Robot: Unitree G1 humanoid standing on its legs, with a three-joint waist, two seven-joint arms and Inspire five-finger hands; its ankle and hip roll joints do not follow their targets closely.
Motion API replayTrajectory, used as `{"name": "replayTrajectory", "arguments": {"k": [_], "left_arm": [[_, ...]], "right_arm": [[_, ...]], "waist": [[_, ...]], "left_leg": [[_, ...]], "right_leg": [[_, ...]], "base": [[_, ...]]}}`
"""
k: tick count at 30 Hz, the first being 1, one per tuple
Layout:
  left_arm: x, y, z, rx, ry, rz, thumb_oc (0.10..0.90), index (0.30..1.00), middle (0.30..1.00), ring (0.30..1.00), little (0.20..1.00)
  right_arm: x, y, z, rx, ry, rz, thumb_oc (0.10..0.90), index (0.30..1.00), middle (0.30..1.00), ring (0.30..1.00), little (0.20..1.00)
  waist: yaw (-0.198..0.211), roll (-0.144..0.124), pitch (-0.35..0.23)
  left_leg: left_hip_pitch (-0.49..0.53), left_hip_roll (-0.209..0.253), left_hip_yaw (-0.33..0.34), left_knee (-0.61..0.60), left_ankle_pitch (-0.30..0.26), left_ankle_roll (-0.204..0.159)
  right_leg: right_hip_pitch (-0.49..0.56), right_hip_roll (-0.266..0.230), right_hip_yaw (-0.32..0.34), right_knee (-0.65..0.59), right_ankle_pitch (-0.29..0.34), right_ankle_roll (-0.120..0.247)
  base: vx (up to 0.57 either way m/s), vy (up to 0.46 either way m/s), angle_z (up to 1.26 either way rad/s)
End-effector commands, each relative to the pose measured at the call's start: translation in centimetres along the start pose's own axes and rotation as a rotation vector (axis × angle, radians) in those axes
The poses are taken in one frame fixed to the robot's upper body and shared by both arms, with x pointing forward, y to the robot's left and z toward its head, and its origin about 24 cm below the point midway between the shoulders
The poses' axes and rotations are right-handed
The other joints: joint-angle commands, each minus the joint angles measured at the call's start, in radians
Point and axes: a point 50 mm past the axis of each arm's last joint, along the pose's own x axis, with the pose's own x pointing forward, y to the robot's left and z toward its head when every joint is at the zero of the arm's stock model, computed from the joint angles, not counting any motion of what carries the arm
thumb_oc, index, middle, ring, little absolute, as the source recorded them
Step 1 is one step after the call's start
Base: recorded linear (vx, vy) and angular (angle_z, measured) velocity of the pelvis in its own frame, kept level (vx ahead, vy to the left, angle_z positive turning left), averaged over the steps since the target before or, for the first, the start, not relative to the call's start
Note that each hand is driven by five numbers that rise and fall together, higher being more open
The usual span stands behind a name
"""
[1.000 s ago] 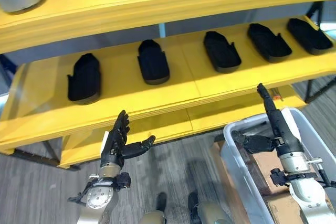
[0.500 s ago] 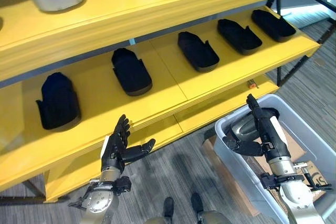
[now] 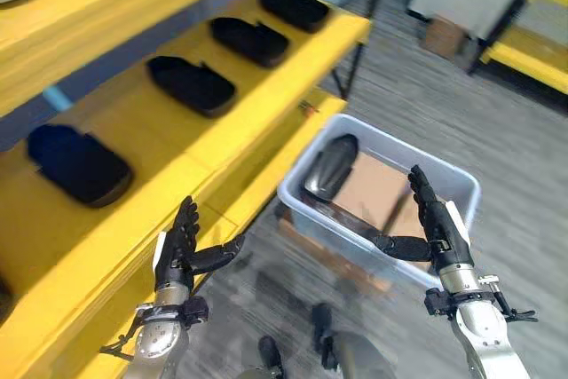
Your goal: Move parts from the plastic box to the shelf.
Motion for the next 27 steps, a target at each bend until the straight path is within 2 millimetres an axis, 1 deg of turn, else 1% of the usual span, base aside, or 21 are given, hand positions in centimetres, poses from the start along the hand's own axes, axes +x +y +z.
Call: {"name": "replayTrajectory", "arguments": {"k": [1, 2, 3, 5, 6, 7, 8, 12, 13, 16, 19, 20, 21, 22, 23, 24, 25, 26, 27], "left_arm": [[0.4, 0.4, 5.0, 0.016, -0.276, 0.014, 0.900, 1.000, 1.000, 1.000, 1.000], [0.1, 0.5, 4.7, 0.014, -0.264, 0.020, 0.900, 1.000, 1.000, 1.000, 1.000], [0.1, 0.4, 4.6, 0.012, -0.262, 0.019, 0.900, 1.000, 1.000, 1.000, 1.000], [0.1, 0.2, 4.5, -0.006, -0.254, 0.015, 0.900, 1.000, 1.000, 1.000, 1.000], [0.1, 0.2, 4.5, -0.006, -0.254, 0.015, 0.900, 1.000, 1.000, 1.000, 1.000], [0.1, 0.0, 4.5, -0.014, -0.255, 0.007, 0.900, 1.000, 1.000, 1.000, 1.000], [0.3, -0.3, 4.6, -0.023, -0.258, -0.008, 0.900, 1.000, 1.000, 1.000, 1.000], [0.3, -0.5, 4.5, -0.030, -0.252, -0.022, 0.900, 1.000, 1.000, 1.000, 1.000], [0.2, -0.7, 4.5, -0.031, -0.249, -0.036, 0.900, 1.000, 1.000, 1.000, 1.000], [0.2, -1.0, 4.5, -0.038, -0.246, -0.052, 0.900, 1.000, 1.000, 1.000, 1.000], [0.5, -1.3, 4.6, -0.047, -0.250, -0.064, 0.900, 1.000, 1.000, 1.000, 1.000], [0.5, -1.3, 4.6, -0.047, -0.250, -0.064, 0.900, 1.000, 1.000, 1.000, 1.000], [0.7, -1.5, 4.8, -0.055, -0.255, -0.067, 0.900, 1.000, 1.000, 1.000, 1.000], [0.7, -1.5, 4.7, -0.063, -0.251, -0.069, 0.900, 1.000, 1.000, 1.000, 1.000], [0.7, -1.6, 4.7, -0.070, -0.251, -0.070, 0.900, 1.000, 1.000, 1.000, 1.000], [0.7, -1.6, 4.8, -0.064, -0.254, -0.068, 0.900, 1.000, 1.000, 1.000, 1.000], [0.6, -1.5, 4.9, -0.060, -0.260, -0.066, 0.900, 1.000, 1.000, 1.000, 1.000], [0.6, -1.6, 5.0, -0.059, -0.268, -0.065, 0.900, 1.000, 1.000, 1.000, 1.000], [0.6, -1.6, 5.0, -0.059, -0.268, -0.065, 0.900, 1.000, 1.000, 1.000, 1.000]], "right_arm": [[0.9, -0.4, 3.5, 0.016, -0.205, 0.000, 0.900, 1.000, 1.000, 1.000, 1.000], [0.6, -0.7, 3.4, 0.015, -0.193, -0.002, 0.900, 1.000, 1.000, 1.000, 1.000], [0.6, -0.8, 3.3, 0.011, -0.189, -0.007, 0.900, 1.000, 1.000, 1.000, 1.000], [0.6, -1.1, 3.4, 0.014, -0.193, -0.022, 0.900, 1.000, 1.000, 1.000, 1.000], [0.6, -1.1, 3.4, 0.014, -0.193, -0.022, 0.900, 1.000, 1.000, 1.000, 1.000], [0.5, -1.5, 3.7, 0.012, -0.202, -0.034, 0.900, 1.000, 1.000, 1.000, 1.000], [0.4, -1.7, 3.8, 0.004, -0.205, -0.042, 0.900, 1.000, 1.000, 1.000, 1.000], [0.3, -2.0, 3.9, 0.004, -0.210, -0.047, 0.900, 1.000, 1.000, 1.000, 1.000], [0.0, -2.4, 4.1, -0.001, -0.213, -0.055, 0.900, 1.000, 1.000, 1.000, 1.000], [-0.2, -2.7, 4.1, 0.001, -0.215, -0.062, 0.900, 1.000, 1.000, 1.000, 1.000], [-0.2, -3.1, 4.3, -0.001, -0.226, -0.083, 0.900, 1.000, 1.000, 1.000, 1.000], [-0.2, -3.1, 4.3, -0.001, -0.226, -0.083, 0.900, 1.000, 1.000, 1.000, 1.000], [-0.2, -3.3, 4.5, -0.002, -0.236, -0.092, 0.900, 1.000, 1.000, 1.000, 1.000], [-0.2, -3.3, 4.5, -0.003, -0.236, -0.093, 0.900, 1.000, 1.000, 1.000, 1.000], [-0.3, -3.3, 4.5, -0.006, -0.240, -0.090, 0.900, 1.000, 1.000, 1.000, 1.000], [-0.3, -3.4, 4.6, -0.008, -0.240, -0.087, 0.900, 1.000, 1.000, 1.000, 1.000], [-0.3, -3.2, 4.7, -0.005, -0.245, -0.080, 0.900, 1.000, 1.000, 1.000, 1.000], [-0.3, -3.2, 4.8, -0.006, -0.251, -0.072, 0.900, 1.000, 1.000, 1.000, 1.000], [-0.3, -3.2, 4.8, -0.006, -0.251, -0.072, 0.900, 1.000, 1.000, 1.000, 1.000]], "waist": [[-0.004, -0.001, -0.020], [-0.010, -0.010, -0.029], [-0.013, -0.013, -0.040], [-0.023, -0.011, -0.054], [-0.023, -0.011, -0.054], [-0.030, -0.003, -0.061], [-0.035, -0.006, -0.066], [-0.040, 0.005, -0.075], [-0.047, 0.014, -0.081], [-0.055, 0.026, -0.090], [-0.062, 0.036, -0.094], [-0.063, 0.036, -0.094], [-0.062, 0.034, -0.087], [-0.060, 0.037, -0.084], [-0.057, 0.034, -0.071], [-0.051, 0.028, -0.061], [-0.036, 0.016, -0.045], [-0.026, 0.010, -0.028], [-0.027, 0.012, -0.029]], "left_leg": [[0.055, -0.033, -0.162, -0.005, -0.099, -0.007], [0.073, -0.042, -0.156, -0.005, -0.114, -0.010], [0.079, -0.047, -0.156, -0.004, -0.119, -0.011], [0.081, -0.037, -0.171, 0.002, -0.123, -0.019], [0.081, -0.037, -0.171, 0.002, -0.123, -0.019], [0.080, -0.017, -0.182, 0.017, -0.126, -0.031], [0.073, -0.005, -0.179, 0.030, -0.103, -0.042], [0.078, 0.013, -0.183, 0.039, -0.104, -0.052], [0.084, 0.036, -0.182, 0.049, -0.100, -0.064], [0.087, 0.066, -0.183, 0.054, -0.084, -0.086], [0.075, 0.110, -0.193, 0.108, -0.040, -0.117], [0.075, 0.110, -0.193, 0.108, -0.041, -0.117], [0.040, 0.151, -0.207, 0.215, 0.011, -0.136], [0.025, 0.169, -0.227, 0.281, 0.017, -0.146], [-0.015, 0.193, -0.244, 0.386, 0.043, -0.150], [-0.048, 0.210, -0.263, 0.481, 0.072, -0.145], [-0.094, 0.198, -0.300, 0.584, 0.098, -0.134], [-0.158, 0.176, -0.351, 0.700, 0.096, -0.126], [-0.161, 0.177, -0.353, 0.703, 0.094, -0.127]], "right_leg": [[0.010, -0.014, 0.003, -0.058, 0.120, 0.081], [0.042, -0.017, -0.001, -0.106, 0.135, 0.083], [0.059, -0.013, 0.003, -0.127, 0.142, 0.081], [0.086, 0.003, 0.030, -0.149, 0.136, 0.072], [0.086, 0.003, 0.029, -0.149, 0.136, 0.072], [0.102, 0.017, 0.048, -0.152, 0.120, 0.062], [0.101, 0.025, 0.056, -0.140, 0.112, 0.037], [0.109, 0.037, 0.057, -0.125, 0.086, 0.023], [0.119, 0.046, 0.053, -0.112, 0.059, 0.009], [0.129, 0.062, 0.048, -0.093, 0.024, -0.009], [0.147, 0.084, 0.046, -0.080, -0.009, -0.034], [0.147, 0.084, 0.045, -0.080, -0.009, -0.034], [0.167, 0.108, 0.053, -0.081, -0.027, -0.061], [0.188, 0.122, 0.066, -0.085, -0.051, -0.067], [0.207, 0.139, 0.070, -0.093, -0.058, -0.087], [0.220, 0.151, 0.080, -0.100, -0.063, -0.104], [0.237, 0.157, 0.096, -0.104, -0.071, -0.121], [0.243, 0.165, 0.109, -0.104, -0.075, -0.136], [0.242, 0.166, 0.108, -0.104, -0.075, -0.136]], "base": [[0.16, -0.086, -0.99], [0.15, -0.071, -0.42], [0.21, -0.121, -0.08], [0.15, -0.117, 0.22], [0.17, -0.154, 0.17], [0.14, -0.248, 0.06], [0.14, -0.250, -0.02], [0.11, -0.130, -0.06], [0.15, -0.148, 0.10], [0.14, -0.161, 0.13], [0.12, -0.150, 0.15], [0.13, -0.242, 0.21], [0.18, -0.230, 0.18], [0.21, -0.337, 0.31], [0.16, -0.265, 0.32], [0.09, -0.296, 0.27], [0.07, -0.247, 0.01], [0.03, -0.149, -0.27], [-0.03, -0.100, -0.50]]}}
